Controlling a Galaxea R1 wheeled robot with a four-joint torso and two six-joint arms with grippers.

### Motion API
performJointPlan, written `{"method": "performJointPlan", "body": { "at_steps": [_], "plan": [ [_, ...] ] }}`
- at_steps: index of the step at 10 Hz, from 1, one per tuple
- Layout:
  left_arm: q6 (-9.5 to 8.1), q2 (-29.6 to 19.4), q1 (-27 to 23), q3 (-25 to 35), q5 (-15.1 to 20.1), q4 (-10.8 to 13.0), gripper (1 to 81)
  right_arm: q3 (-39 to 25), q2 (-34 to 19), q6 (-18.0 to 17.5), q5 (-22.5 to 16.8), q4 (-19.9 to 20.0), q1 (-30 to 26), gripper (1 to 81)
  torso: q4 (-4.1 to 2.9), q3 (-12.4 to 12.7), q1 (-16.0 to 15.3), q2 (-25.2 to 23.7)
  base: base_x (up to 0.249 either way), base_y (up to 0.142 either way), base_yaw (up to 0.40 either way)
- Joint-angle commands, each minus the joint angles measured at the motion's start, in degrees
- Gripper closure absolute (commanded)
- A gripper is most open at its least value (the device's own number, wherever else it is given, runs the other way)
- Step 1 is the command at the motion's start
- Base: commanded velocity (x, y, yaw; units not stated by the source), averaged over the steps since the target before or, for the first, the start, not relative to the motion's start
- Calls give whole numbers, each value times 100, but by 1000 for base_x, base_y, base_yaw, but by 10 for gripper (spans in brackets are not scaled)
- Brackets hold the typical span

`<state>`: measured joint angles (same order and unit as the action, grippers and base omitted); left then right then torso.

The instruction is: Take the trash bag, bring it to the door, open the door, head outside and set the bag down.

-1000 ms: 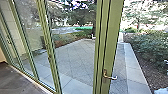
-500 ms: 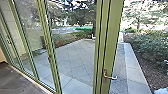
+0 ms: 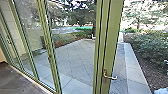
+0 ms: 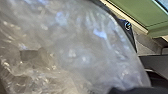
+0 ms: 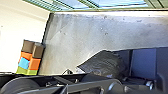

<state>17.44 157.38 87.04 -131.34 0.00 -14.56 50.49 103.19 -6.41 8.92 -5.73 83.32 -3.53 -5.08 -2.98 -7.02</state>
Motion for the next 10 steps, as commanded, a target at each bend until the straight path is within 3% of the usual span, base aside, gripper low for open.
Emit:
{"method": "performJointPlan", "body": {
  "at_steps": [1, 4, 6, 10],
  "plan": [
    [-4, -92, -235, 65, 352, -21, 811, -654, -665, 26, -373, 361, -846, 10, 0, 0, 0, 0, 0, 0, 0],
    [-4, -83, -236, 65, 352, -21, 811, -884, -963, 18, -663, 861, -1453, 10, -2, 0, 0, 0, 0, 0, 0],
    [-4, -75, -244, 65, 343, -12, 811, -964, -1193, 17, -960, 1527, -2146, 10, -2, 0, 0, 0, 0, 0, 0],
    [-4, -57, -236, 29, 334, -21, 811, -806, -1290, -36, -1970, 2899, -3816, 10, 0, 0, 0, 0, 0, 0, 0]
  ]
}}
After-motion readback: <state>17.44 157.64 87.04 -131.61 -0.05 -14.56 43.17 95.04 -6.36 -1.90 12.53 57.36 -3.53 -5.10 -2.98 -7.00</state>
